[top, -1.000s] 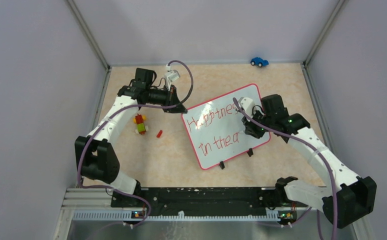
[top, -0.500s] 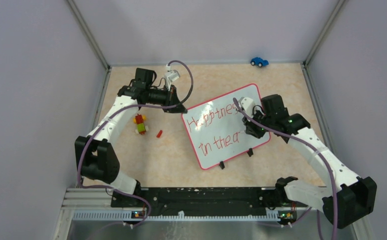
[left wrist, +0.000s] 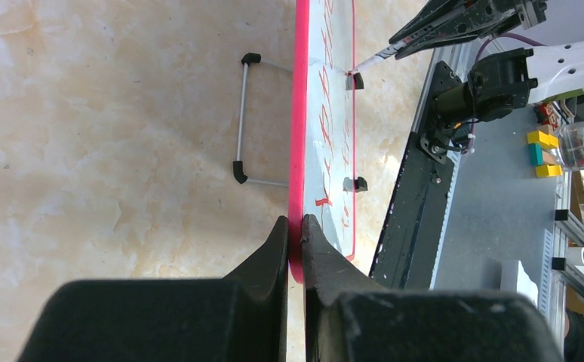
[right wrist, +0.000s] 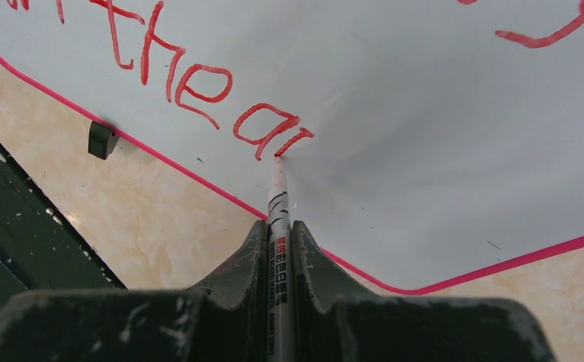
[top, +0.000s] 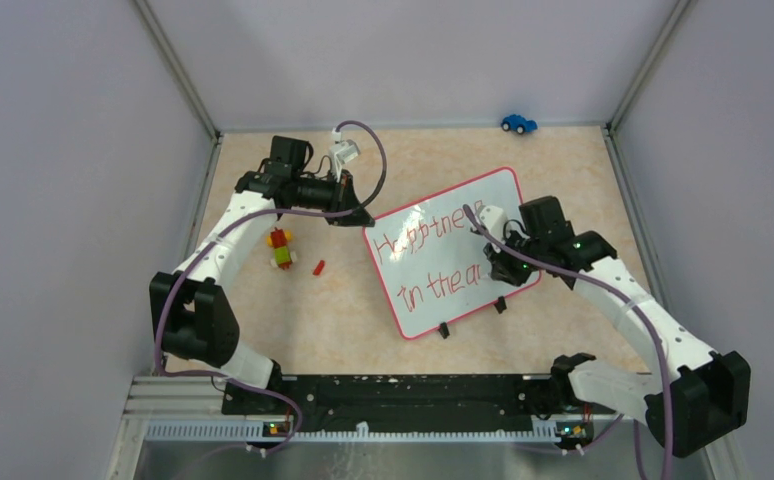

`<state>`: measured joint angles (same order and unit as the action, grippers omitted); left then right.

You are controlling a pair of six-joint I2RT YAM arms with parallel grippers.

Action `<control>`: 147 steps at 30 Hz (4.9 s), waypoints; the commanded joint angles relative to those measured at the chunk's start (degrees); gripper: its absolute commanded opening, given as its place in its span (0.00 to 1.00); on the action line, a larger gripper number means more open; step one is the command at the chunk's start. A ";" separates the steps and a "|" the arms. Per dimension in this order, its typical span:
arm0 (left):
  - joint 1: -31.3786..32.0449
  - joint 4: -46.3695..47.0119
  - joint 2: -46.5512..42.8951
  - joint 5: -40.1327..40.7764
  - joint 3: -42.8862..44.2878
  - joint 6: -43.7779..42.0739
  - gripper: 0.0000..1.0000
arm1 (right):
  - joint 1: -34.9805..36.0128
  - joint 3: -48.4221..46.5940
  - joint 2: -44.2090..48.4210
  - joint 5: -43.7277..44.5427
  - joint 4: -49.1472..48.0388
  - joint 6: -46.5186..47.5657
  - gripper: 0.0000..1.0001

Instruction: Write a sentence on the whiteboard

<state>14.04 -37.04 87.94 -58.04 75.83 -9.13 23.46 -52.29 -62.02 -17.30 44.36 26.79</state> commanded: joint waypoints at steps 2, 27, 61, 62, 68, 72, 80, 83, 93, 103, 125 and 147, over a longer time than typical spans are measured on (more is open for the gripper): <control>2.22 -3.57 2.67 2.21 -2.60 -2.33 0.00 | -0.17 1.85 0.54 0.46 -0.63 1.65 0.00; 2.22 -3.83 2.51 2.06 -2.09 -2.15 0.00 | -0.17 -6.99 1.33 0.63 -0.75 -1.78 0.00; 2.22 -4.01 2.05 2.42 -2.01 -2.21 0.00 | -0.12 -6.50 0.52 1.94 -0.68 -1.56 0.00; 2.22 -4.03 2.06 2.46 -2.02 -2.21 0.00 | -0.20 -6.88 0.89 1.38 -0.45 -1.78 0.00; 2.22 -4.10 1.76 2.42 -1.92 -2.27 0.00 | -0.63 -5.94 4.00 0.35 0.46 -1.00 0.00; 2.21 -4.01 2.01 2.21 -1.95 -2.22 0.00 | -0.96 -3.98 4.02 1.42 0.20 -0.50 0.00; 2.22 -4.10 1.88 2.24 -1.48 -2.22 0.00 | -0.96 -3.69 1.20 2.90 -1.49 -0.25 0.00; 2.19 -4.31 2.14 2.39 -1.56 -2.44 0.00 | -0.96 -3.58 0.63 2.86 -1.82 -0.09 0.00; 2.19 -4.10 2.50 2.41 -1.57 -2.47 0.00 | -0.95 -2.40 -0.11 5.43 -3.05 0.20 0.00; 2.22 -3.93 2.77 2.34 -1.87 -2.47 0.00 | -0.96 0.78 0.84 6.43 -1.00 0.83 0.00; 2.22 -3.91 2.64 2.41 -2.17 -2.55 0.00 | -0.96 -2.36 -0.57 4.37 -2.21 -0.11 0.00; 2.22 -4.72 2.56 2.60 -2.22 -3.45 0.00 | -1.41 -6.27 -1.92 6.80 -3.32 -0.87 0.00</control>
<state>14.04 -37.04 88.05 -57.60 75.83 -9.39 23.11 -54.94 -63.55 -12.75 45.89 25.93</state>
